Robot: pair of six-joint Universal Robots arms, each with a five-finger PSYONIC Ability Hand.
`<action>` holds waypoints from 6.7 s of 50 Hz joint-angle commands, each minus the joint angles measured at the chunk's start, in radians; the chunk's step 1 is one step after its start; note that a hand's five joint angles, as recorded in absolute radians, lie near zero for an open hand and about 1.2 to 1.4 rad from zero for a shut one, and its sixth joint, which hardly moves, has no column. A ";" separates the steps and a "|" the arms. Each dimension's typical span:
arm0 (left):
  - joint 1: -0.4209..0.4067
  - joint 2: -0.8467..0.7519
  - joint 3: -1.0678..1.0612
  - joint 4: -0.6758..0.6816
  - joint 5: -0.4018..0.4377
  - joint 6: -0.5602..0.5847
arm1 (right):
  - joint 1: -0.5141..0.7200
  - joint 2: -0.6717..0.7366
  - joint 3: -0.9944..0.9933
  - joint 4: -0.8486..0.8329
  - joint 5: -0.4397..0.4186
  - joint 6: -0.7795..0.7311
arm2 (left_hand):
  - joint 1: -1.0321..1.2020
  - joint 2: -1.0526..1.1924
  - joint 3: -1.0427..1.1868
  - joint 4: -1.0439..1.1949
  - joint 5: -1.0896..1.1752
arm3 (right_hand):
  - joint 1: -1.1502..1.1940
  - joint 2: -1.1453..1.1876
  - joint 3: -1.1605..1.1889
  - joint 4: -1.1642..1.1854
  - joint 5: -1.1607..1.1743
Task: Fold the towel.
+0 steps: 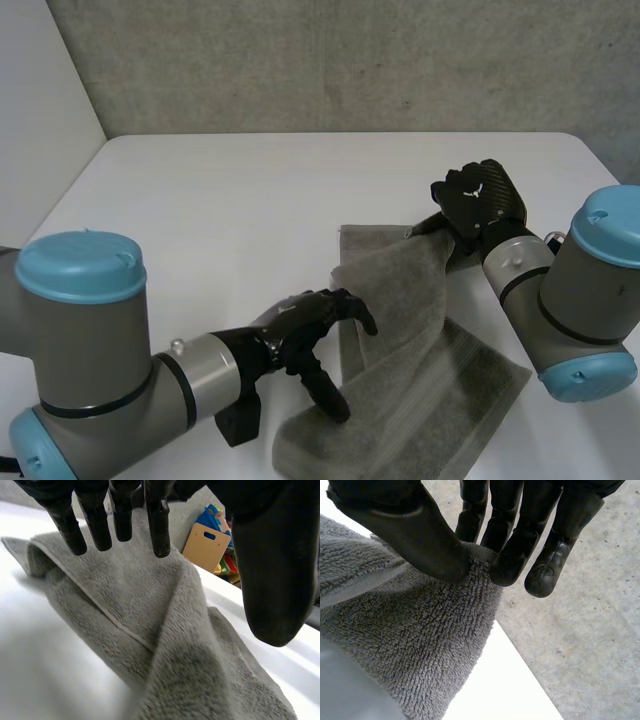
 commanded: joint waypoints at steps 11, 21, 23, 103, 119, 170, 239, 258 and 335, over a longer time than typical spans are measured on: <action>-0.065 -0.126 0.020 0.008 -0.007 -0.028 | 0.005 0.016 0.009 0.000 0.000 -0.004 | -0.033 -0.029 -0.031 -0.036 -0.005 | 0.066 0.085 0.070 0.054 0.061; -0.058 -0.135 0.092 -0.003 -0.082 -0.009 | 0.014 0.016 0.009 0.003 0.000 -0.004 | 1.124 1.128 1.126 1.120 1.151 | 0.066 0.085 0.070 0.054 0.061; -0.049 -0.126 0.107 -0.003 -0.097 -0.002 | 0.026 0.004 -0.014 0.000 -0.004 -0.001 | 1.124 1.128 1.126 1.120 1.151 | 0.066 0.085 0.070 0.054 0.061; 0.495 0.027 0.287 0.006 0.050 0.373 | -0.014 -0.145 -0.195 0.350 -0.308 0.063 | 1.124 1.128 1.126 1.120 1.151 | 0.066 0.085 0.070 0.054 0.061; 0.375 -0.132 1.129 0.049 -0.147 0.325 | 0.109 0.073 -0.948 0.270 0.039 0.100 | 1.124 1.128 1.126 1.120 1.151 | 0.066 0.085 0.070 0.054 0.061; 0.416 0.023 -0.115 0.292 0.053 0.618 | 0.046 -0.064 0.092 0.414 -0.164 -0.299 | 1.124 1.128 1.126 1.120 1.151 | 0.066 0.085 0.070 0.054 0.061; 0.573 0.230 -0.358 0.187 0.083 0.594 | 0.138 0.372 -0.786 0.824 -0.149 0.204 | -0.074 -0.070 -0.072 -0.077 -0.046 | 0.066 0.085 0.070 0.054 0.061; 0.432 0.118 -0.368 0.191 0.082 0.555 | 0.064 0.021 -0.146 0.778 -0.170 -0.148 | -0.062 -0.058 -0.060 -0.066 -0.034 | -0.897 -0.878 -0.893 -0.909 -0.902; 0.442 0.103 -0.299 0.220 -0.052 0.551 | 0.176 0.745 -1.272 1.052 -0.293 0.132 | 1.124 1.128 1.126 1.120 1.151 | -0.837 -0.818 -0.833 -0.849 -0.843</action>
